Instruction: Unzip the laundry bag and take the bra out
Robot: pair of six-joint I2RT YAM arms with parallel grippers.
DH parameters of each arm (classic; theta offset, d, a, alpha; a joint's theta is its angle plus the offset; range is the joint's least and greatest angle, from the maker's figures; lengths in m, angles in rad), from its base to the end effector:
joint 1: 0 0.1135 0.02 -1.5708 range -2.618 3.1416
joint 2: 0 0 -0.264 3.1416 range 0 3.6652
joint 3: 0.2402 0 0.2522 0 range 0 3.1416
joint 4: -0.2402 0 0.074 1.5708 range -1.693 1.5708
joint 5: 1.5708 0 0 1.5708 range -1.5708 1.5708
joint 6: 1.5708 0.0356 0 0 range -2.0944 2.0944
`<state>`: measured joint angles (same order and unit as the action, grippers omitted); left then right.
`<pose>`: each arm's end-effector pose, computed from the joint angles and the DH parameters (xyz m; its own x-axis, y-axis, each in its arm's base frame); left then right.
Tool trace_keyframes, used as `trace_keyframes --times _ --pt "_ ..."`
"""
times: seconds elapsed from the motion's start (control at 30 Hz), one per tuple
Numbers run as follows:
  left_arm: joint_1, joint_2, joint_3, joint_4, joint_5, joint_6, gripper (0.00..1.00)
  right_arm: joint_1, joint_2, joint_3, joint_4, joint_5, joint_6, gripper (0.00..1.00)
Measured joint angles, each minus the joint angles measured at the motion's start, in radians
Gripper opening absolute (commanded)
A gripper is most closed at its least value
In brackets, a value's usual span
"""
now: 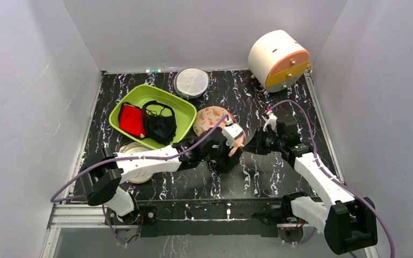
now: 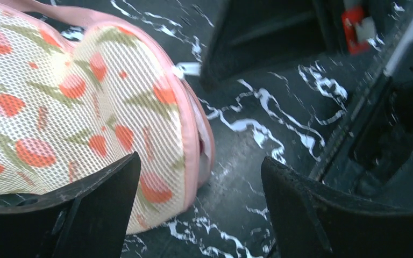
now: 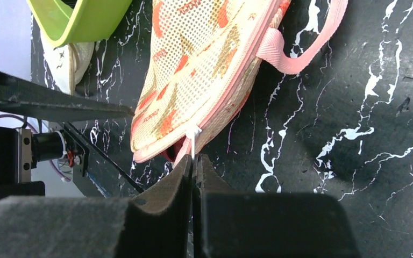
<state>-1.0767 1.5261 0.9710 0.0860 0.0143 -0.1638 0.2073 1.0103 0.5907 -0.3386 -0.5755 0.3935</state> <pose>0.1635 -0.3046 0.2496 -0.3561 0.3172 -0.8790 0.8395 0.5217 -0.1518 0.1949 0.0608 0.2207 -0.8359 0.1529 -0.5271 -0.2586 0.7374 0.6240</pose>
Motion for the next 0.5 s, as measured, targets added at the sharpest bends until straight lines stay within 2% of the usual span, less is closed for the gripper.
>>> trace_keyframes --times 0.13,0.23,0.3,0.4,0.5 --pt "-0.012 0.071 0.067 0.003 -0.112 -0.019 0.81 0.0 -0.002 0.0 -0.002 -0.011 -0.001 0.0" --pt "-0.01 0.13 0.09 0.011 -0.159 -0.02 0.75 0.0 -0.002 0.0 -0.002 -0.019 0.0 0.0" --pt "-0.008 0.163 0.101 0.014 -0.18 -0.018 0.68 0.0 -0.002 0.0 -0.002 -0.024 0.0 0.0" --pt "-0.008 0.212 0.132 0.009 -0.212 -0.017 0.47 0.0 -0.002 0.0 -0.004 -0.026 0.001 0.0" --pt "-0.01 0.22 0.142 0.003 -0.226 -0.017 0.34 0.0 -0.003 0.0 -0.005 -0.023 0.001 0.0"
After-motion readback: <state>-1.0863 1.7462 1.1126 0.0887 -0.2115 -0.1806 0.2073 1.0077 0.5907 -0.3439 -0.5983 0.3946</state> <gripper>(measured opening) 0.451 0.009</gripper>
